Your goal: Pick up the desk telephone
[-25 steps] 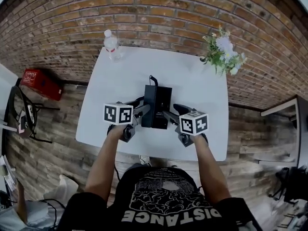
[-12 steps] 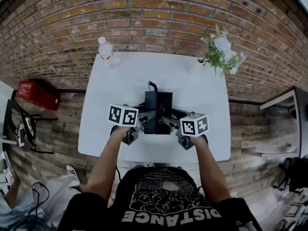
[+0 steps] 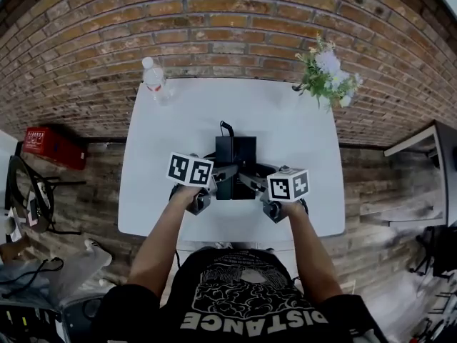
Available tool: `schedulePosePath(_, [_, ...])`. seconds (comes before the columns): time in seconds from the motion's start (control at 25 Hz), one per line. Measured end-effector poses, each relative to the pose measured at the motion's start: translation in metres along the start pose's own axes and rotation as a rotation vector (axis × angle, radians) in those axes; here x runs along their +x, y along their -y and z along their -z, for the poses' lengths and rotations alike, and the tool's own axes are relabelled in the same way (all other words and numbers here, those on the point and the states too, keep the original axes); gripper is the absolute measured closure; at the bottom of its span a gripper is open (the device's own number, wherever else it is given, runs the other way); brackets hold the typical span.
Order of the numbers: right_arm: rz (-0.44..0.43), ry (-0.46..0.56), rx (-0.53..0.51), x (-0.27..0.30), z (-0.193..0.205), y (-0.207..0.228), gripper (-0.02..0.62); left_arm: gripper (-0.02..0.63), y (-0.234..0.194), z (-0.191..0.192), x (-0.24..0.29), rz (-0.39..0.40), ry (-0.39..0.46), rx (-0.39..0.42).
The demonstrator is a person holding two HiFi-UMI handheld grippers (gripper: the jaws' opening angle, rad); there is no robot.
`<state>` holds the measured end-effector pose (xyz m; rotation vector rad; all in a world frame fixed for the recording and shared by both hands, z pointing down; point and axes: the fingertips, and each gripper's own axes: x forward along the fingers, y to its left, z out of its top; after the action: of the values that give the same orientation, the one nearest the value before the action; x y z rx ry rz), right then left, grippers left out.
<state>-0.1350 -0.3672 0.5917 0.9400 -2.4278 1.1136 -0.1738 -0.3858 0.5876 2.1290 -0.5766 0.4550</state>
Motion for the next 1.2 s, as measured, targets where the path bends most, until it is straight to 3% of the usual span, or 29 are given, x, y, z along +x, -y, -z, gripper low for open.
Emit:
schedulePosePath(0.8, [-0.003, 0.05, 0.068, -0.002, -0.002, -0.001, 0.362, 0.376, 0.004, -0.002, -0.001, -0.033, 0.106, -0.075])
schedulePosePath(1.2, [0.005, 0.076, -0.008, -0.01, -0.015, -0.01, 0.368, 0.376, 0.014, -0.01, -0.013, -0.052, 0.186, -0.055])
